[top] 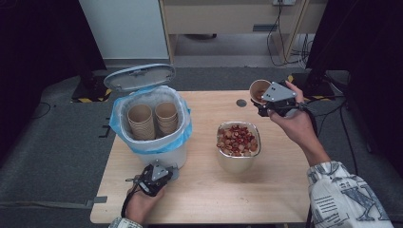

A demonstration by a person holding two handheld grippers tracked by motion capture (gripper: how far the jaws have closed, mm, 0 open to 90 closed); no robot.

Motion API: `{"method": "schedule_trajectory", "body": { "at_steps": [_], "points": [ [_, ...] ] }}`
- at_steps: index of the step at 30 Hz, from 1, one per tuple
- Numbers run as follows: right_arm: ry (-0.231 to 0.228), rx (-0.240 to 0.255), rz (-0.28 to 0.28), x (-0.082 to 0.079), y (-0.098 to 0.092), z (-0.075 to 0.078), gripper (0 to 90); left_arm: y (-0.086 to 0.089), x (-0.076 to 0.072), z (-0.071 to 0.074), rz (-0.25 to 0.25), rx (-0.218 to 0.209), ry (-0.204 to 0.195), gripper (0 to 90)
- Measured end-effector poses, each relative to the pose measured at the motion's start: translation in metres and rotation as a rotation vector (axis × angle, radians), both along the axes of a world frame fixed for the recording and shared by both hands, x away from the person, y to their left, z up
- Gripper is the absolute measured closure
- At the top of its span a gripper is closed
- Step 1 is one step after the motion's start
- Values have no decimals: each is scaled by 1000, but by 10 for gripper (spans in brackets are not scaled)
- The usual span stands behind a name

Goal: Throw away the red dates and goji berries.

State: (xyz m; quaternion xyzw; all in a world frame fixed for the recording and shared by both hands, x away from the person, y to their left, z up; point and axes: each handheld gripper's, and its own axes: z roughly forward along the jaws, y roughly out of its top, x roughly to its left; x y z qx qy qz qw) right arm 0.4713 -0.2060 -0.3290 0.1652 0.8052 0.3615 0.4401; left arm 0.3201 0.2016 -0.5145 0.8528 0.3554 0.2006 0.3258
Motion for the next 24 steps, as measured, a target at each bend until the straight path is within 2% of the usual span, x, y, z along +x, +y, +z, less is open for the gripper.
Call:
{"method": "schedule_trajectory", "body": {
  "at_steps": [4, 10, 13, 24],
  "points": [
    [-15, -53, 29, -3, 5, 5, 281, 0, 0, 0, 0, 1, -1, 900],
    [-22, -47, 18, -3, 5, 11, 281, 0, 0, 0, 0, 0, 0, 900],
    [-29, -66, 38, -4, 10, 12, 279, 0, 0, 0, 0, 1, -1, 900],
    [-46, -102, 34, -7, 11, 14, 279, 0, 0, 0, 0, -1, 0, 899]
  ]
}}
